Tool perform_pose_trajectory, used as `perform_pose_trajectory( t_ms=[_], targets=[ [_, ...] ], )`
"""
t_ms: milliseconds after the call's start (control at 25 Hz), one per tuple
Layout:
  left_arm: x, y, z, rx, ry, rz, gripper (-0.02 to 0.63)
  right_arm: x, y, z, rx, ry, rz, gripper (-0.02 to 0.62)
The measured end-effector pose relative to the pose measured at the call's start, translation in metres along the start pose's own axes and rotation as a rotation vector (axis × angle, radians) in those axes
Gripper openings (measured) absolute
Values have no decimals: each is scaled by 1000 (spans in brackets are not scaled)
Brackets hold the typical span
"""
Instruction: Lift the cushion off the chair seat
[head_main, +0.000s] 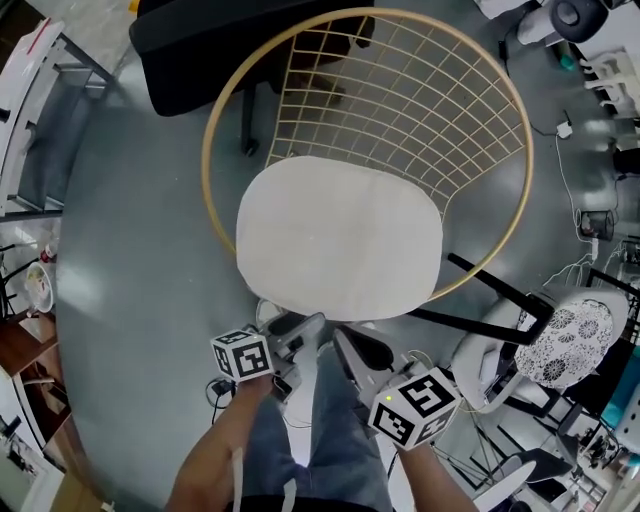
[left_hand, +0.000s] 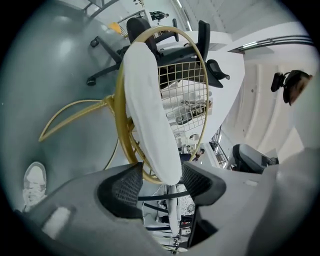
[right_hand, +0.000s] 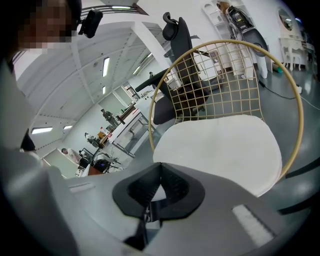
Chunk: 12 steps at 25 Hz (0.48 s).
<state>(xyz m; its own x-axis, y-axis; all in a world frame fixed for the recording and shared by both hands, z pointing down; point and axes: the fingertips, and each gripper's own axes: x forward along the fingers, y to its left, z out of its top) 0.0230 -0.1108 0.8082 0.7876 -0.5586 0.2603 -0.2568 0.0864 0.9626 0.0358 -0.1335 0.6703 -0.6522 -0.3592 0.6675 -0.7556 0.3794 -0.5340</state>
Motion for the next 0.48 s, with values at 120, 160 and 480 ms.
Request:
perform_pose_trajectory(
  t_ms=[120,160,480],
  targets=[
    [7,-5,2,-15,-12,-22,255,-1,-5,-4,14,6,-6,-2],
    [9,-7,4,-19,-20,-26,253,-1,-7,-6,24,11,-10,-2],
    [8,-11,14,-56,-67,-12,54,-3,-12,-18,84,38,-27,-2]
  ],
)
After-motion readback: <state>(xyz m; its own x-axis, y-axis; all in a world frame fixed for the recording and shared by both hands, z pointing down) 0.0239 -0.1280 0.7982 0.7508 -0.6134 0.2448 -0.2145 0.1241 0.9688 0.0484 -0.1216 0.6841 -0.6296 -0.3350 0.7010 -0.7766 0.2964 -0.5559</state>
